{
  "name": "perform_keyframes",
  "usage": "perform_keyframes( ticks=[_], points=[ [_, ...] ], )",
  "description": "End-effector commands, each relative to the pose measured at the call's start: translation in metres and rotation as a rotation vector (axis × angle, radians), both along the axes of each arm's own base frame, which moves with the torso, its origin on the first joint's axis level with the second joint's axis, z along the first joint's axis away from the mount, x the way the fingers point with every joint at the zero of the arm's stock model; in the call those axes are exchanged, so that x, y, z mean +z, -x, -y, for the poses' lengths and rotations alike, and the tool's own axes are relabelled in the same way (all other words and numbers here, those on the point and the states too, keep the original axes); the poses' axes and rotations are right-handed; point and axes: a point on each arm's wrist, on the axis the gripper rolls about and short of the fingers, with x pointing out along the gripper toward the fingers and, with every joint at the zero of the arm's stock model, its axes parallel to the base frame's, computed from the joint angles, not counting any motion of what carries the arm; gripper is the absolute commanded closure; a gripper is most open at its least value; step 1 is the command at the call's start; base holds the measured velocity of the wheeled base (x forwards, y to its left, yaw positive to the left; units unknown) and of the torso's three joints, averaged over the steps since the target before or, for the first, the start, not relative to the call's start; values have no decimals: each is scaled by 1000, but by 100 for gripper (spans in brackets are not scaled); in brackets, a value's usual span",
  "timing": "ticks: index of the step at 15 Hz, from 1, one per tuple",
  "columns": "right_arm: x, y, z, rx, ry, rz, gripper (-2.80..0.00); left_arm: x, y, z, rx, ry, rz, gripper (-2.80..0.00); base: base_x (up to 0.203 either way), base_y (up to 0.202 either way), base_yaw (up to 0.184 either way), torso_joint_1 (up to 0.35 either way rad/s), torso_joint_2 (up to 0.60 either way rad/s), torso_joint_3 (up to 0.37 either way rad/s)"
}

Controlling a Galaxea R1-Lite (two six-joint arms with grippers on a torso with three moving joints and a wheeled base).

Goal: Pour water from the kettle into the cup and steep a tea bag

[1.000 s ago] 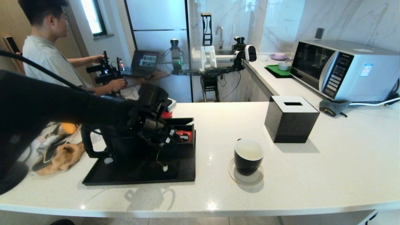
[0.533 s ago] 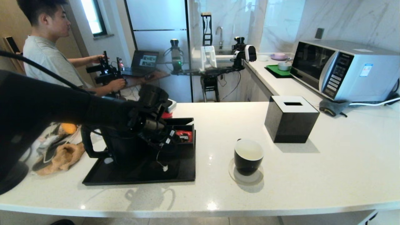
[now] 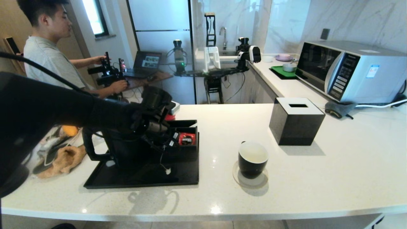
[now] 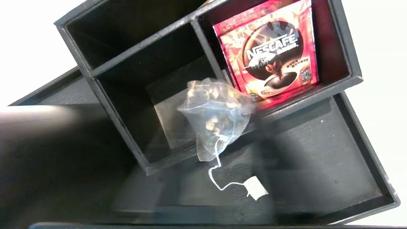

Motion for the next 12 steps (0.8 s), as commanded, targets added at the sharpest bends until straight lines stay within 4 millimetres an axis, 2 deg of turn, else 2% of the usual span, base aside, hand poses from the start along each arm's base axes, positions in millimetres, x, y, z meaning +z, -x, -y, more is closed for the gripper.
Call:
perform_keyframes(
  ticks=[1,8,12],
  points=[
    [0,0,0,-1,0,0,0,0,0,0,0,-2,-1,0,0,0,0,0,0,0],
    [0,0,0,-1,0,0,0,4,4,0,0,1,7,0,0,0,0,0,0,0],
    [0,0,0,0,0,0,0,22,10,-2,0,20,50,0,0,0,0,0,0,0]
  ],
)
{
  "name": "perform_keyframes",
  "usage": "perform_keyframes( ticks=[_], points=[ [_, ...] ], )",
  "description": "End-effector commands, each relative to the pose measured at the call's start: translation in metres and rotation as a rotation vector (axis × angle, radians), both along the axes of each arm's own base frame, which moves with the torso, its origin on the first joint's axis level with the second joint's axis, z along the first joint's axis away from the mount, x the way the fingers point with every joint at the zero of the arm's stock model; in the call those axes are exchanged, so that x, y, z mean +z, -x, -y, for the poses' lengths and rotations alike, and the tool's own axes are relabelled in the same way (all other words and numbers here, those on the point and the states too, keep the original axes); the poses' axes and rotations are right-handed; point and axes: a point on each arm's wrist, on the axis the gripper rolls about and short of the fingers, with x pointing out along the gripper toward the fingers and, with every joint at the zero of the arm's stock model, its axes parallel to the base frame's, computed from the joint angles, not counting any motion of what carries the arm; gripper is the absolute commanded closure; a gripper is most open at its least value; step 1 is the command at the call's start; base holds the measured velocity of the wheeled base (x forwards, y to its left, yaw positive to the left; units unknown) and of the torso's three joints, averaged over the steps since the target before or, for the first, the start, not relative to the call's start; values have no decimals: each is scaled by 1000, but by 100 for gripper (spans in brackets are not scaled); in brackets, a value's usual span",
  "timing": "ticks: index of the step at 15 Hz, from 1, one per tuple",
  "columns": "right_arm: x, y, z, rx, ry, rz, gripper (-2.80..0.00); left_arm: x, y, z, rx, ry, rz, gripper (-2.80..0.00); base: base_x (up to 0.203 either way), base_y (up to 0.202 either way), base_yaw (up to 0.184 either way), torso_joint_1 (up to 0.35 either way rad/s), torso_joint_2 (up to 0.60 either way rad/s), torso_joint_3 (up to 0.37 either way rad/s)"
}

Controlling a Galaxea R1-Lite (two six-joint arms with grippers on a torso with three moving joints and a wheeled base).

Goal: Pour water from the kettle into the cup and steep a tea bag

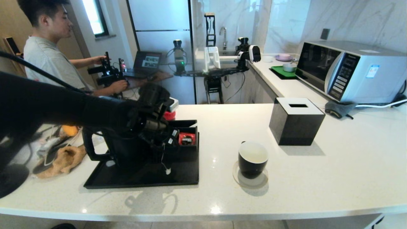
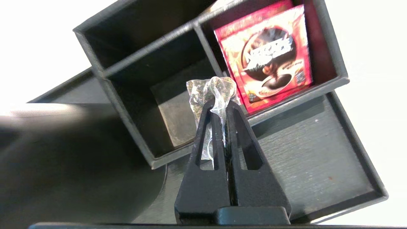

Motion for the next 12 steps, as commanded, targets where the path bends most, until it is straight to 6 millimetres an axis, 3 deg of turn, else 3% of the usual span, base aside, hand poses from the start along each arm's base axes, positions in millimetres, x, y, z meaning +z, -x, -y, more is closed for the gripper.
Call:
perform_keyframes(
  ticks=[1,9,12],
  points=[
    [0,0,0,0,-1,0,0,15,6,-2,-2,15,35,0,0,0,0,0,0,0],
    [0,0,0,1,-1,0,0,65,64,1,-44,98,135,0,0,0,0,0,0,0],
    [0,0,0,1,-1,0,0,82,86,5,-81,174,261,0,0,0,0,0,0,0]
  ],
)
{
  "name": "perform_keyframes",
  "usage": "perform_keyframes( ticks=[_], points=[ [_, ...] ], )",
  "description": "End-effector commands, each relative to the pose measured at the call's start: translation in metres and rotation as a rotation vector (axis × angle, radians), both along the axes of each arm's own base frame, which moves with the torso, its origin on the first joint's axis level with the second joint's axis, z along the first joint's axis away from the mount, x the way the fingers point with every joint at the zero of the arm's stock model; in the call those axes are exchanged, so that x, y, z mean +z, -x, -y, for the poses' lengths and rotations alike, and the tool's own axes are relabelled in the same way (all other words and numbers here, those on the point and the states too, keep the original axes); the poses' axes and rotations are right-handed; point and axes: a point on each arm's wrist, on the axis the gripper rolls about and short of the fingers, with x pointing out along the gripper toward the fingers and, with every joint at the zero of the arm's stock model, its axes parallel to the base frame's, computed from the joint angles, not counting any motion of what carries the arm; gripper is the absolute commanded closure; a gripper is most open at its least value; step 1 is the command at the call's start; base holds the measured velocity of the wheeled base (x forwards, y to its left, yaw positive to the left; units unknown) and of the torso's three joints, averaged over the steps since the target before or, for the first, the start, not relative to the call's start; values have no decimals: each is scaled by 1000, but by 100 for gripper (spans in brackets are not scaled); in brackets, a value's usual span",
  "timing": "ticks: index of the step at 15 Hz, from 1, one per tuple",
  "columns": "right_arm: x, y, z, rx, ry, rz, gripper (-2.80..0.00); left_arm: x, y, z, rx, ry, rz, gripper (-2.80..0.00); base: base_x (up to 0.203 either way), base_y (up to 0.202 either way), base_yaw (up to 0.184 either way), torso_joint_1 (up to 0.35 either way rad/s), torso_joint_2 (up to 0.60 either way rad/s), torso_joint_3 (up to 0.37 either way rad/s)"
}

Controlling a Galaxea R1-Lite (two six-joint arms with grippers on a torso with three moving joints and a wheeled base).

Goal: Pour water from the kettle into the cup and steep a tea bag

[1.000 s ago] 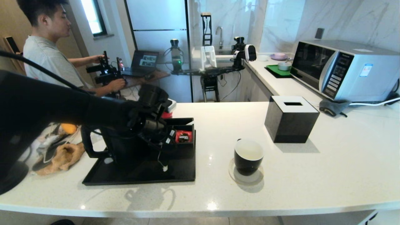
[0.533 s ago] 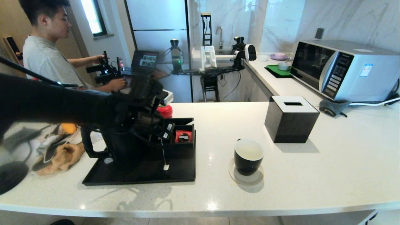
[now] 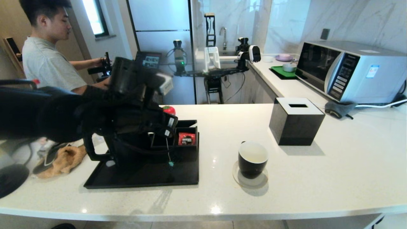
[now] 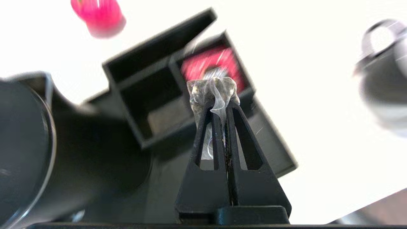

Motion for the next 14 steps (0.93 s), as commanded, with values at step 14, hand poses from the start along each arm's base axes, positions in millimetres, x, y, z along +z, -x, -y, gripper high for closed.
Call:
perform_keyframes(
  ticks=[14],
  points=[
    [0,0,0,0,0,0,0,58,67,5,-64,405,258,0,0,0,0,0,0,0]
  ],
)
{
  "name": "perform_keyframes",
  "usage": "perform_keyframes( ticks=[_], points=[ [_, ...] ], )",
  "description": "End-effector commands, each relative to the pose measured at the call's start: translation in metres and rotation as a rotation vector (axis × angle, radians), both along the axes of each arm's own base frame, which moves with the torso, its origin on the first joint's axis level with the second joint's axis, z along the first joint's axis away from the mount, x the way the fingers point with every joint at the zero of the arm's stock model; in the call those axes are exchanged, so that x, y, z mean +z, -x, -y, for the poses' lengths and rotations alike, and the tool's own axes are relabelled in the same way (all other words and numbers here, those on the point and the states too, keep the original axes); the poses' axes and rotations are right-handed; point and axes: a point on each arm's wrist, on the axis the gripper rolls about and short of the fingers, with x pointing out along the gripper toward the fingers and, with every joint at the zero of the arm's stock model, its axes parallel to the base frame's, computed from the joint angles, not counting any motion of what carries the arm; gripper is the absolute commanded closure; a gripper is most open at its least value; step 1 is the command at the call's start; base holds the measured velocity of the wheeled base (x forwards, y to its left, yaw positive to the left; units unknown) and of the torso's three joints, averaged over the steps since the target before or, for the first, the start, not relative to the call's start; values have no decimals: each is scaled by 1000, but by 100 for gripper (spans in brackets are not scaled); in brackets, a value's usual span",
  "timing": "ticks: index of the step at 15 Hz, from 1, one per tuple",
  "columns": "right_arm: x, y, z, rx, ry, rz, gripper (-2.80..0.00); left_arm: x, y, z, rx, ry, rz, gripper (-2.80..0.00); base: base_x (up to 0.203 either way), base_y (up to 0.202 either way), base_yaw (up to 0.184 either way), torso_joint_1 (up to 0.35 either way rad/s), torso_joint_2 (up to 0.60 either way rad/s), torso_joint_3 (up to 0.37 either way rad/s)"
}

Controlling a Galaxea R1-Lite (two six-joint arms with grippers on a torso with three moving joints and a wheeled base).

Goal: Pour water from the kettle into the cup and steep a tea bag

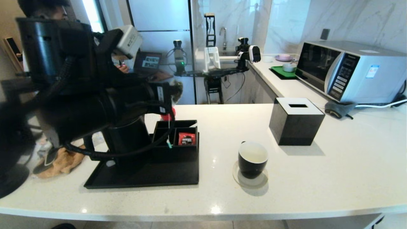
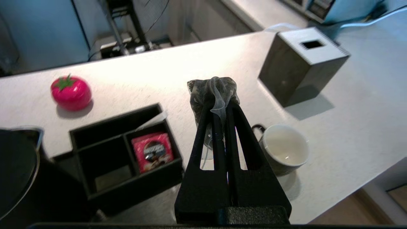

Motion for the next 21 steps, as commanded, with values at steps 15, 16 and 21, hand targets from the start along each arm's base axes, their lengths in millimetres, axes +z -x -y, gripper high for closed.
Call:
perform_keyframes(
  ticks=[15,16,21],
  points=[
    [14,4,0,6,64,48,0,0,9,26,9,53,76,0,0,0,0,0,0,0],
    [20,6,0,6,63,65,0,0,10,27,5,53,75,0,0,0,0,0,0,0],
    [65,4,-3,138,74,76,0,1,10,28,-1,60,73,0,0,0,0,0,0,0]
  ],
)
